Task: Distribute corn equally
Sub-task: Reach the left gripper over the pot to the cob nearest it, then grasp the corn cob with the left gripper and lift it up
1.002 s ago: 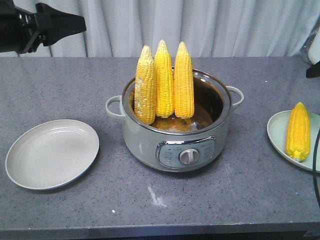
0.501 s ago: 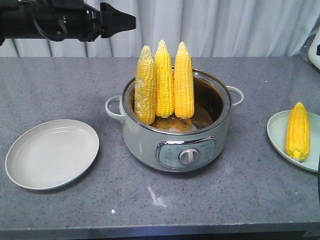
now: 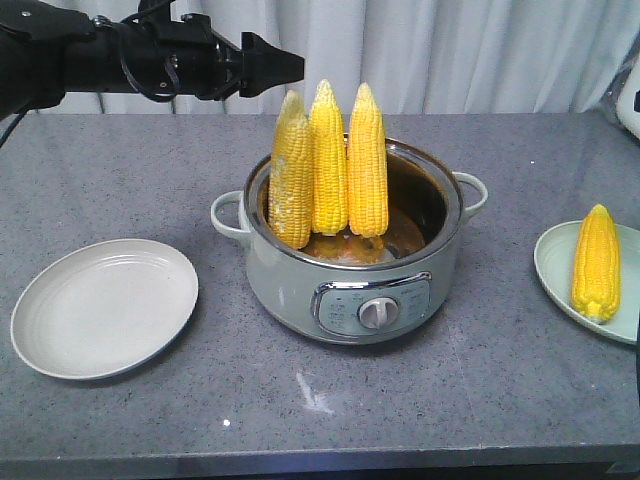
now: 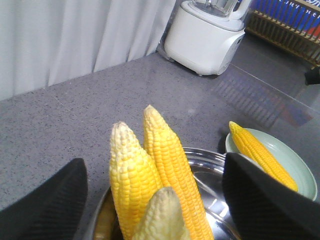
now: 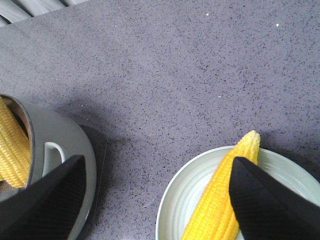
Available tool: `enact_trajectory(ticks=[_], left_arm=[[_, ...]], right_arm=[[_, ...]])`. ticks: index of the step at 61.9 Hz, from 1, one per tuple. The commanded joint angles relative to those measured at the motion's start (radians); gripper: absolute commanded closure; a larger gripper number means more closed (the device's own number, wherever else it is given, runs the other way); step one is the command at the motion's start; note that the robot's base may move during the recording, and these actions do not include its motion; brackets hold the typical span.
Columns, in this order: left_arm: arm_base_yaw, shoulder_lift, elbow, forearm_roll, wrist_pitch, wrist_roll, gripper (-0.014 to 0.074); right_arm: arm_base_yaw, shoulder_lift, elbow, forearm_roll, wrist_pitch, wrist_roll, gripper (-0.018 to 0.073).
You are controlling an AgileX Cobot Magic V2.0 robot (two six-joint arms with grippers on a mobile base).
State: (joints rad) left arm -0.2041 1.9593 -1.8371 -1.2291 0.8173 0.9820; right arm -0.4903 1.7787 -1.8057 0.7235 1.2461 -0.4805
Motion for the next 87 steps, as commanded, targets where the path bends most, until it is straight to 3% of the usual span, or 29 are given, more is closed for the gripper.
enact_trajectory(ticks=[1,31,44,53,60,71,87], left_arm=[[-0.012,-0.042,-0.033,-0.06,-0.019,0.005,0.0052],[-0.043,0.028,-0.029,-0.053,0.051,0.003,0.0052],[-0.043,0.03,-0.029,0.005,0.068,0.001,0.0078],[-0.043,0.03,-0.029,0.064,0.067,-0.058,0.0195],[-0.043,0.03,-0.029,0.103,0.071,-0.078,0.0347],[-0.043,0.025,-0.051,0.093,0.084,-0.078,0.0608],[-0.039,0.016,-0.258,0.073,0.255,-0.113,0.0605]], right_arm=[[-0.005,-0.048,-0.026,0.039,-0.01,-0.014,0.0003],[-0.005,-0.048,-0.026,0.037,-0.013,-0.018,0.0003],[-0.005,-0.048,-0.026,0.038,-0.02,-0.018,0.0003],[-0.005,-0.048,-0.026,0.038,-0.02,-0.018,0.0003],[-0.005,-0.048,-0.026,0.038,-0.02,-0.018,0.0003],[-0.005,-0.048,-0.026,0.042,-0.019,-0.018,0.0003],[-0.005,-0.048,-0.026,0.041,-0.024,-0.013,0.0003]])
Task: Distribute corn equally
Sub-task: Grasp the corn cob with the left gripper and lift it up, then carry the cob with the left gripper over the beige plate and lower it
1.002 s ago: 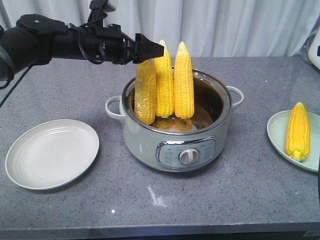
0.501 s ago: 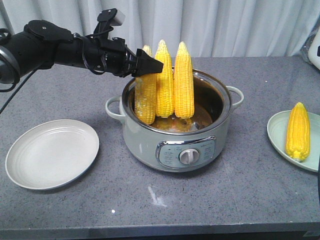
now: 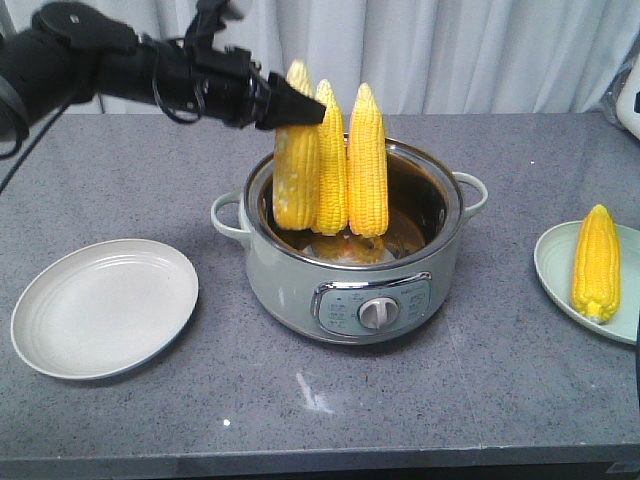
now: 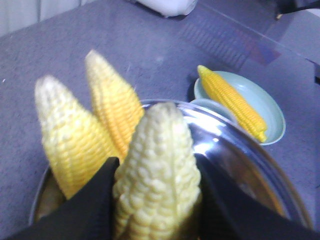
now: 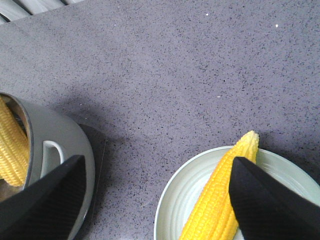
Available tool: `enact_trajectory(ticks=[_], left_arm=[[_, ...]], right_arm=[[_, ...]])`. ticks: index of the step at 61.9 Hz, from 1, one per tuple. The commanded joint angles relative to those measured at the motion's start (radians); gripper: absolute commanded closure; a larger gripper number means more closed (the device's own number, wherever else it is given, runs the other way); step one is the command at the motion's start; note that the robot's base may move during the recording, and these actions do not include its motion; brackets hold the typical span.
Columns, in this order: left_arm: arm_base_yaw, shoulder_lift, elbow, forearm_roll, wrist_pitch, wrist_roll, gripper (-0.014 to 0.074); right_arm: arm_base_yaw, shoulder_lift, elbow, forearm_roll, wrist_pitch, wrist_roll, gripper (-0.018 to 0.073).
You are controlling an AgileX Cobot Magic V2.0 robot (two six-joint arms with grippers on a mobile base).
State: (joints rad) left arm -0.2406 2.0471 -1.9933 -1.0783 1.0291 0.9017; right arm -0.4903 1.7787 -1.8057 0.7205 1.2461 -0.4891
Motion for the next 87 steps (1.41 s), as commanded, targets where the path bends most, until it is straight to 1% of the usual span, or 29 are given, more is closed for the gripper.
enact_trajectory(ticks=[1,5,9,13,17,19,21,23,26,31,33,36,40,44,56,64,74,87], left_arm=[[-0.002,-0.073,-0.114,-0.074,0.047,-0.045,0.0605],[0.006,-0.089,-0.176,-0.06,0.06,-0.084,0.0605],[0.02,-0.114,-0.231,-0.018,0.071,-0.132,0.0605],[0.033,-0.142,-0.279,0.049,0.084,-0.201,0.0605],[0.051,-0.174,-0.317,0.154,0.117,-0.27,0.0605],[0.06,-0.192,-0.331,0.223,0.138,-0.305,0.0605],[0.07,-0.213,-0.336,0.316,0.166,-0.342,0.0605],[0.078,-0.228,-0.337,0.381,0.185,-0.383,0.0605],[0.091,-0.252,-0.337,0.515,0.228,-0.449,0.0605],[0.104,-0.286,-0.307,0.713,0.228,-0.633,0.0605],[0.109,-0.298,-0.288,0.783,0.228,-0.689,0.0605],[0.11,-0.313,-0.254,0.874,0.227,-0.748,0.0605],[0.11,-0.328,-0.19,0.97,0.227,-0.812,0.0605],[0.11,-0.34,-0.105,0.999,0.227,-0.842,0.0605],[0.11,-0.342,0.15,0.965,0.227,-0.842,0.0605],[0.11,-0.34,0.283,0.979,0.21,-0.819,0.0605],[0.11,-0.339,0.377,0.991,0.142,-0.817,0.0605],[0.11,-0.338,0.406,0.968,0.088,-0.818,0.0605]], right_arm=[[-0.005,-0.048,-0.026,0.045,-0.023,-0.004,0.0003],[-0.005,-0.048,-0.026,0.045,-0.018,-0.003,0.0003],[-0.005,-0.048,-0.026,0.045,-0.01,0.004,0.0003],[-0.005,-0.048,-0.026,0.045,-0.006,0.012,0.0003],[-0.005,-0.048,-0.026,0.045,-0.004,0.018,0.0003],[-0.005,-0.048,-0.026,0.047,-0.004,0.019,0.0003],[-0.005,-0.048,-0.026,0.05,-0.005,0.019,0.0003],[-0.005,-0.048,-0.026,0.05,-0.005,0.022,0.0003],[-0.005,-0.048,-0.026,0.05,-0.005,0.022,0.0003],[-0.005,-0.048,-0.026,0.053,-0.002,0.022,0.0003],[-0.005,-0.048,-0.026,0.052,0.002,0.022,0.0003],[-0.005,-0.048,-0.026,0.052,0.005,0.022,0.0003],[-0.005,-0.048,-0.026,0.052,0.006,0.022,0.0003],[-0.005,-0.048,-0.026,0.052,0.007,0.022,0.0003],[-0.005,-0.048,-0.026,0.052,0.015,0.026,0.0003],[-0.005,-0.048,-0.026,0.052,0.014,0.026,0.0003],[-0.005,-0.048,-0.026,0.052,0.014,0.026,0.0003],[-0.005,-0.048,-0.026,0.052,0.014,0.026,0.0003]])
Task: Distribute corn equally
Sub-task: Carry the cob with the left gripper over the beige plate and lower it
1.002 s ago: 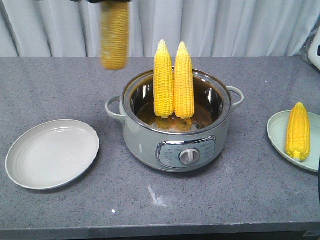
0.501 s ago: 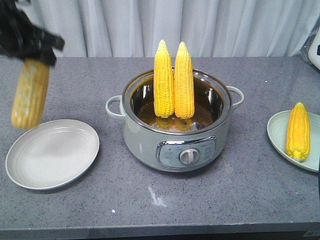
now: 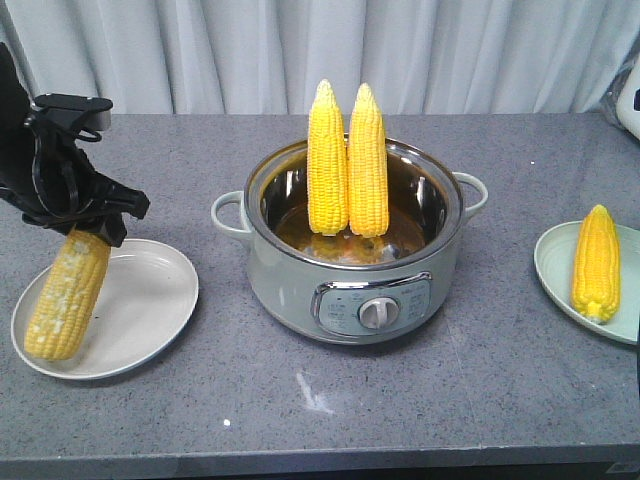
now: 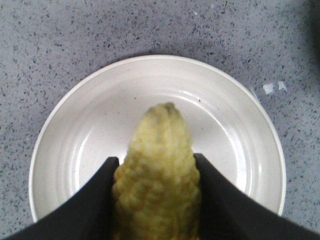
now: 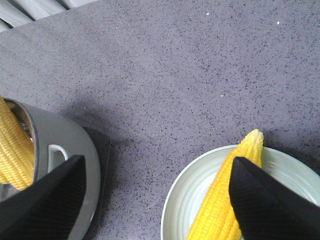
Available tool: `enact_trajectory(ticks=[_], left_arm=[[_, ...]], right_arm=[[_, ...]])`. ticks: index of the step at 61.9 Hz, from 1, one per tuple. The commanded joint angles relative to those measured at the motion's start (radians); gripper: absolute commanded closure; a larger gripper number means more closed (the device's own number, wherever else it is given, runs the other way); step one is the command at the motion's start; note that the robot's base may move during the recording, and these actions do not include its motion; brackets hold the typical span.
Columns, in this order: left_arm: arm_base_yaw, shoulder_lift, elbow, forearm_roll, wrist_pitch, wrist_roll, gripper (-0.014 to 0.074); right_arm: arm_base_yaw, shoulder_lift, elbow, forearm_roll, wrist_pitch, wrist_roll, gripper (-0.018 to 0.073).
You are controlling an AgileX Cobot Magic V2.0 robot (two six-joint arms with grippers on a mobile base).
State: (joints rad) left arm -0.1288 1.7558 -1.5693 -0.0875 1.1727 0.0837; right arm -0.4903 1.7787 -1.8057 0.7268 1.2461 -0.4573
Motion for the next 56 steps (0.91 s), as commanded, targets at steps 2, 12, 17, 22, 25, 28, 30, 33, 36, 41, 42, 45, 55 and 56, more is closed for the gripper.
enact_trajectory(ticks=[2,12,17,22,25,28,30,33,36,41,42,45,55,56], left_arm=[[-0.002,-0.045,-0.018,-0.027,-0.057,0.001,0.0604],[-0.002,-0.045,-0.018,-0.027,-0.055,0.001,0.0599],[-0.002,-0.045,-0.018,-0.034,-0.048,0.002,0.0592],[-0.002,-0.045,-0.018,-0.038,-0.041,0.002,0.0573],[-0.002,-0.043,-0.018,-0.042,-0.037,0.002,0.0554],[-0.002,-0.038,-0.018,-0.045,-0.027,0.002,0.0528],[-0.002,-0.035,-0.018,-0.045,-0.022,0.002,0.0511],[-0.002,-0.027,-0.018,-0.045,-0.015,0.002,0.047],[-0.002,-0.02,-0.018,-0.047,-0.003,0.002,0.0429],[-0.002,-0.015,-0.018,-0.053,0.01,0.001,0.0356],[-0.002,-0.015,-0.018,-0.053,0.012,0.001,0.0342],[-0.002,-0.015,-0.018,-0.053,0.014,0.001,0.0295],[-0.002,-0.015,-0.018,-0.053,0.026,0.001,0.0177],[-0.002,-0.015,-0.018,-0.053,0.027,0.001,0.0171]], right_arm=[[-0.005,-0.048,-0.026,0.046,0.014,-0.006,0.0003],[-0.005,-0.048,-0.026,0.046,0.014,-0.006,0.0003],[-0.005,-0.048,-0.026,0.046,0.014,-0.006,0.0003],[-0.005,-0.048,-0.026,0.046,0.014,-0.003,0.0003],[-0.005,-0.048,-0.026,0.046,0.014,-0.002,0.0003],[-0.005,-0.048,-0.026,0.046,0.014,-0.002,0.0003],[-0.005,-0.048,-0.026,0.046,0.014,-0.002,0.0003],[-0.005,-0.048,-0.026,0.046,0.014,-0.002,0.0003],[-0.005,-0.048,-0.026,0.046,0.015,-0.001,0.0003],[-0.005,-0.048,-0.026,0.046,0.021,0.0,0.0003],[-0.005,-0.048,-0.026,0.046,0.024,0.0,0.0003],[-0.005,-0.048,-0.026,0.046,0.026,0.0,0.0003],[-0.005,-0.048,-0.026,0.046,0.026,0.0,0.0003],[-0.005,-0.048,-0.026,0.046,0.026,0.0,0.0003]])
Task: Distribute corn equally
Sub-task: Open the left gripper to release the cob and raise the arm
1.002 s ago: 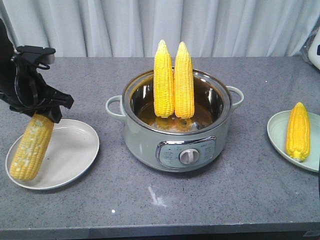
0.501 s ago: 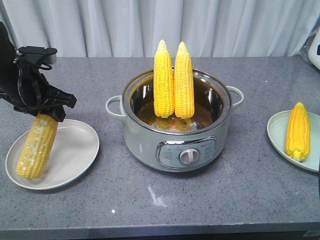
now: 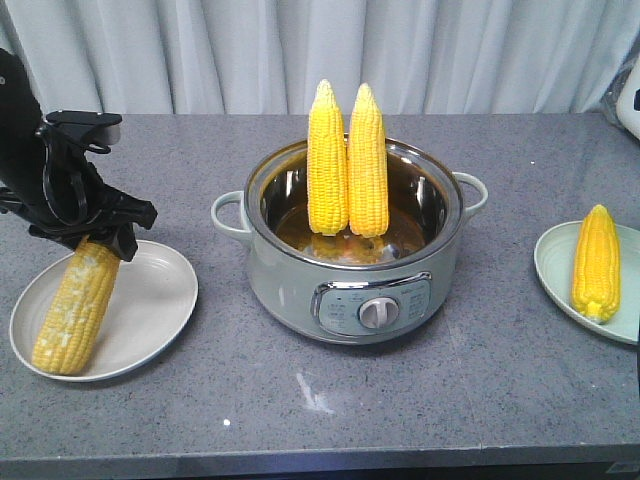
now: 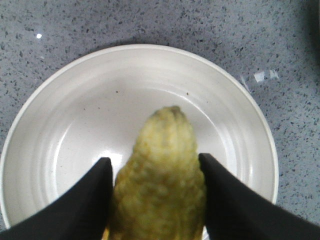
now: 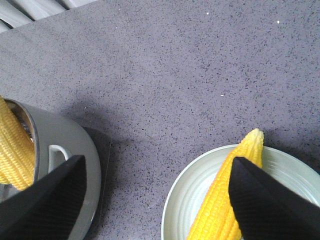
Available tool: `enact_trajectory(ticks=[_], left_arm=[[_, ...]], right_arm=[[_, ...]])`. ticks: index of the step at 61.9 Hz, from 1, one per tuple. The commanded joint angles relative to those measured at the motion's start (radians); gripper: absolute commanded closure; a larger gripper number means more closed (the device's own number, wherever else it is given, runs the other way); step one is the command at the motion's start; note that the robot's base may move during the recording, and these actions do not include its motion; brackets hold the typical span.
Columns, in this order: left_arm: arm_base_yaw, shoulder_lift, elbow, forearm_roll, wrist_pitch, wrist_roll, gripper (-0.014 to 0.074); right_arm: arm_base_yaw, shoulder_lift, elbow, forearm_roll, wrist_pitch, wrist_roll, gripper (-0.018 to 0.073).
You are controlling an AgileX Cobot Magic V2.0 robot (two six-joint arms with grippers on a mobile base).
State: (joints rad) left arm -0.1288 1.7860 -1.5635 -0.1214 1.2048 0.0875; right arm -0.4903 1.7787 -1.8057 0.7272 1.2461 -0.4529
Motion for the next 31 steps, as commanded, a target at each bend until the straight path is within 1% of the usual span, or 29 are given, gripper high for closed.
enact_trajectory(ticks=[1,6,19,31], left_arm=[[-0.002,-0.046,-0.023,-0.019,-0.004,-0.003,0.0166],[-0.002,-0.046,-0.023,-0.019,0.001,-0.007,0.0149],[-0.002,-0.046,-0.023,-0.019,0.005,-0.011,0.0148],[-0.002,-0.049,-0.058,-0.021,0.015,-0.022,0.0148]], right_arm=[[-0.005,-0.048,-0.026,0.046,0.026,-0.004,0.0003],[-0.005,-0.048,-0.026,0.046,0.026,-0.004,0.0003],[-0.005,-0.048,-0.026,0.049,0.024,-0.004,0.0003],[-0.004,-0.048,-0.026,0.104,0.02,-0.021,0.0003]])
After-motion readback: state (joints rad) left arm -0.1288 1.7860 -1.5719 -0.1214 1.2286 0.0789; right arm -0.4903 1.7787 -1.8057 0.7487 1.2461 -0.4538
